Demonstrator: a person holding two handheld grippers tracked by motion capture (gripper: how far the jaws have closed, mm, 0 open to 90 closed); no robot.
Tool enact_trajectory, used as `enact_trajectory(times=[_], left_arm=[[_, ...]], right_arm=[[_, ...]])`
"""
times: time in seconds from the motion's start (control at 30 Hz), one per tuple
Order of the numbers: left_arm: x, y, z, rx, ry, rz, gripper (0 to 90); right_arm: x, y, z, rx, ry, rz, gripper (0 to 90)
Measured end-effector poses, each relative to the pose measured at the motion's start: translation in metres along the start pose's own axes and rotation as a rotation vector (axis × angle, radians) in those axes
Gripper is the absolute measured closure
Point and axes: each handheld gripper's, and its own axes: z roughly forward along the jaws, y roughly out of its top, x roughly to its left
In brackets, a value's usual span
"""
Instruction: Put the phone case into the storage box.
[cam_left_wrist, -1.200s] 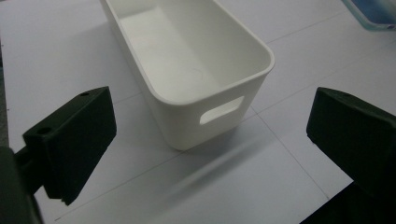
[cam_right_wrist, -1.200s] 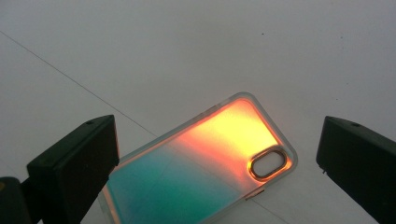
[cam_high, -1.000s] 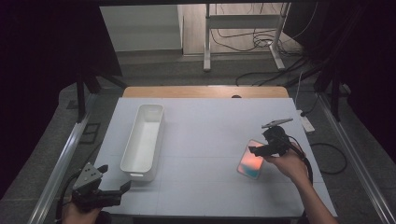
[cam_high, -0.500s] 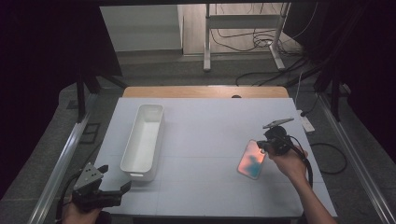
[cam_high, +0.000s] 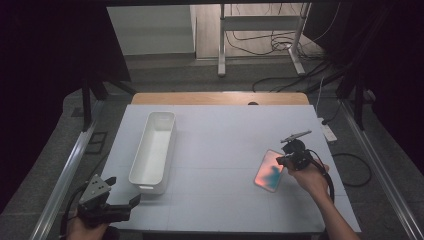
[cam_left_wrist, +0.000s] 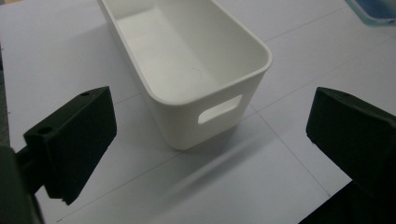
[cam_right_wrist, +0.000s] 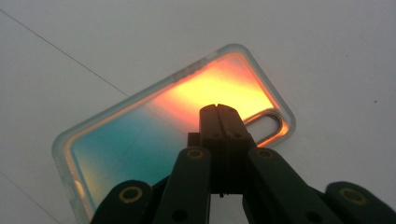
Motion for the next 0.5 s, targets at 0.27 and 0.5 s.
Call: enact_trajectory(times=[0.27,0.5], left_arm=[[0.000,0.000,0.000,0.000,0.000,0.000,2.8],[0.000,0.000,0.000,0.001,0.000,0.001,2.8]], right_arm=[[-0.011,-0.007,-0.003,0.012,-0.029,0.036,89.5],[-0.023,-0.015,-0.001,0.046,-0.050,0.079,89.6]])
